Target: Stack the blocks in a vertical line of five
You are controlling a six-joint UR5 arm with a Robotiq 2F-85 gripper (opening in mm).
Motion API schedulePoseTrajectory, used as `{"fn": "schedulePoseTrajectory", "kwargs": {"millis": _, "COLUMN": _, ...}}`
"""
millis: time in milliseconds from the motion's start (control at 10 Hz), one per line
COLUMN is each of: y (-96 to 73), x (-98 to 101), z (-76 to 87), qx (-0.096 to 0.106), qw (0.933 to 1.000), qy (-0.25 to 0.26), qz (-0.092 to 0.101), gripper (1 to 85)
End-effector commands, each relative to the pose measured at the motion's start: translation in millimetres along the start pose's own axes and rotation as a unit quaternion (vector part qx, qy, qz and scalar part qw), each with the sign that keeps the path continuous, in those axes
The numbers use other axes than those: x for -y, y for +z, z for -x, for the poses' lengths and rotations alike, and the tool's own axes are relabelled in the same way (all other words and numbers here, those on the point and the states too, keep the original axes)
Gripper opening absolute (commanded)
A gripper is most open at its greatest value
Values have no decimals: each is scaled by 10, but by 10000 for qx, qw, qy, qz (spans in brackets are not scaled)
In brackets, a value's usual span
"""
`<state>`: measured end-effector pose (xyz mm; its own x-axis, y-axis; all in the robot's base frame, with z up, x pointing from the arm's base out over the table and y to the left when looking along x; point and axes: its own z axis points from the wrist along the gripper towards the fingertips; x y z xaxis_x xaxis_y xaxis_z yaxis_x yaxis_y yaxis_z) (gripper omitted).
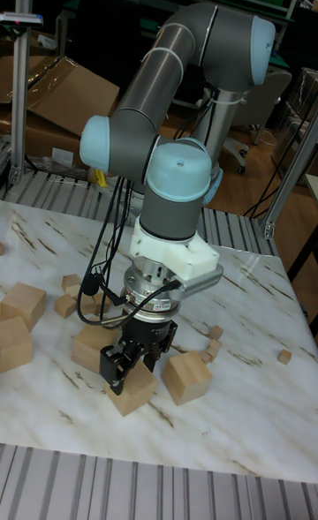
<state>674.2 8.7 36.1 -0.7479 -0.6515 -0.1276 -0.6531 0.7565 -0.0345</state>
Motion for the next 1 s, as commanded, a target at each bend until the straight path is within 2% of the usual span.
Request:
{"fn": "schedulePoseTrajectory", "kwargs": {"millis": 0, "y": -12, "x": -88, "z": 93, "qx": 206, "qw": 9975, "qy": 651, "qz": 156, "gripper": 450}}
{"fn": "schedulePoseTrajectory", "kwargs": {"millis": 100, "y": -29, "x": -55, "z": 56, "qx": 105, "qw": 9966, "qy": 814, "qz": 25, "gripper": 337}}
{"fn": "schedulePoseTrajectory", "kwargs": {"millis": 200, "y": -87, "x": 43, "z": -25, "qx": -95, "qw": 9969, "qy": 765, "qz": -167, "gripper": 280}}
{"fn": "schedulePoseTrajectory", "kwargs": {"millis": 300, "y": -208, "x": 126, "z": 17, "qx": -149, "qw": 9969, "qy": 705, "qz": -327, "gripper": 217}}
{"fn": "schedulePoseTrajectory", "kwargs": {"millis": 400, "y": -389, "x": 237, "z": -1, "qx": -329, "qw": 9972, "qy": 392, "qz": -548, "gripper": 183}}
{"fn": "schedulePoseTrajectory", "kwargs": {"millis": 500, "y": -588, "x": 215, "z": -31, "qx": -528, "qw": 9972, "qy": -159, "qz": -506, "gripper": 160}}
{"fn": "schedulePoseTrajectory", "kwargs": {"millis": 600, "y": -722, "x": 148, "z": -13, "qx": -526, "qw": 9965, "qy": -527, "qz": -383, "gripper": 140}}
{"fn": "schedulePoseTrajectory", "kwargs": {"millis": 800, "y": -978, "x": 137, "z": -57, "qx": -508, "qw": 9924, "qy": -1050, "qz": -400, "gripper": 10}}
{"fn": "schedulePoseTrajectory", "kwargs": {"millis": 900, "y": -1047, "x": 192, "z": -54, "qx": -369, "qw": 9846, "qy": -1651, "qz": -449, "gripper": 10}}
